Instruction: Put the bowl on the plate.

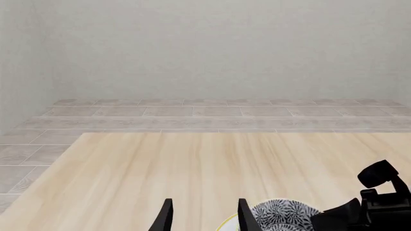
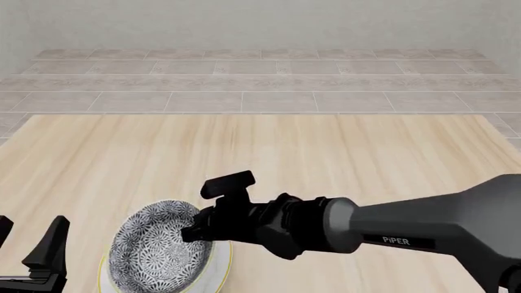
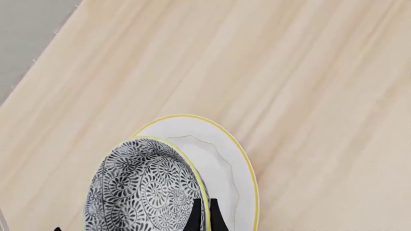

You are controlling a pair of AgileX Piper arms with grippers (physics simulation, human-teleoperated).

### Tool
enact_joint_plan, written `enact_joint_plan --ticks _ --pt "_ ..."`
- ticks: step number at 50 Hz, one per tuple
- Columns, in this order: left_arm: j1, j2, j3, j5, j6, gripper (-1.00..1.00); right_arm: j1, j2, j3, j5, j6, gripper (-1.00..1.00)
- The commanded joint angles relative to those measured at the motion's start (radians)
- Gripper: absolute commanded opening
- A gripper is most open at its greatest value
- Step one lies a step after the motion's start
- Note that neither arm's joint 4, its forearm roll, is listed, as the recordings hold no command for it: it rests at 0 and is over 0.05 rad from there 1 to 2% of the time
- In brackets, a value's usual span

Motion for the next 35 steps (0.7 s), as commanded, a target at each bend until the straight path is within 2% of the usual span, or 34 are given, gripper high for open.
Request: enact_joint_plan --ticks 1,35 --pt "0.000 0.000 0.000 0.000 0.000 1.00 -0.002 0.001 0.000 -0.007 0.011 -1.00" --pt "0.000 0.000 0.000 0.000 0.000 1.00 0.003 0.029 0.010 -0.030 0.026 -1.00"
